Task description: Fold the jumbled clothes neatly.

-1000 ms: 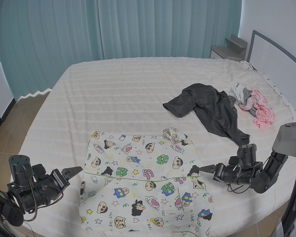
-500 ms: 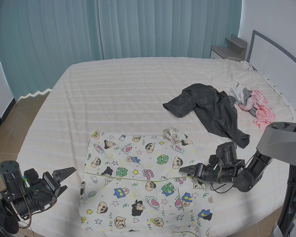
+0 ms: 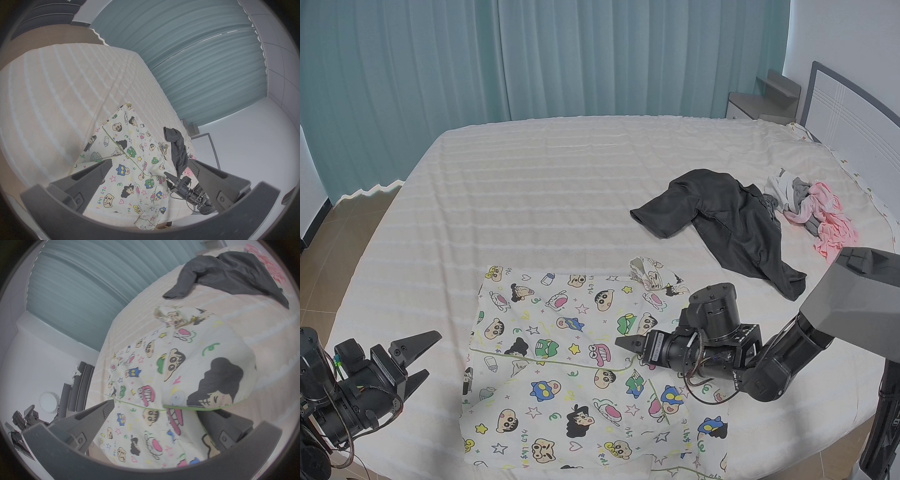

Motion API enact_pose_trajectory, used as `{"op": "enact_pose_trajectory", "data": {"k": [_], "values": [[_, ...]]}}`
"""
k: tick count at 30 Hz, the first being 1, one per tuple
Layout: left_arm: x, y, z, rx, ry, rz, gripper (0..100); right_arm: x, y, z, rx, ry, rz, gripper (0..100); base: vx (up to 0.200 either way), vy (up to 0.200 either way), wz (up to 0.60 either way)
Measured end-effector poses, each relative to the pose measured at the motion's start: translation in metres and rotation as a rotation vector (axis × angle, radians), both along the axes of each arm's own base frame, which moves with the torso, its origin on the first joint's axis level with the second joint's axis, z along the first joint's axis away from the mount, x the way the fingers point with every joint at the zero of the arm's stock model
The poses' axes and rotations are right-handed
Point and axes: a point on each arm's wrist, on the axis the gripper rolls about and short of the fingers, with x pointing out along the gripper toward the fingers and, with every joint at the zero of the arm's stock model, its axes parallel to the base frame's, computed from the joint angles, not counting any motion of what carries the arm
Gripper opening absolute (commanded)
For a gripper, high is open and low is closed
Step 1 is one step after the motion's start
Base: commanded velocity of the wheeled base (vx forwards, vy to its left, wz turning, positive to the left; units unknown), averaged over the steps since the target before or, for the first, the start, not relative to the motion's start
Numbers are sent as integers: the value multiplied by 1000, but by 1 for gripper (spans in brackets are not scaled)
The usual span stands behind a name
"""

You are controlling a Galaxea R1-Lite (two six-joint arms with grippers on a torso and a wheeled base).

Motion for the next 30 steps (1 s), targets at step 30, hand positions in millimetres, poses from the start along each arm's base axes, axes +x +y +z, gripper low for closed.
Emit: {"op": "enact_pose_trajectory", "data": {"k": [30], "values": [[-2, -1, 0, -5, 8, -31, 100, -23, 3, 14, -152, 99, -101, 100, 0, 0, 0]]}}
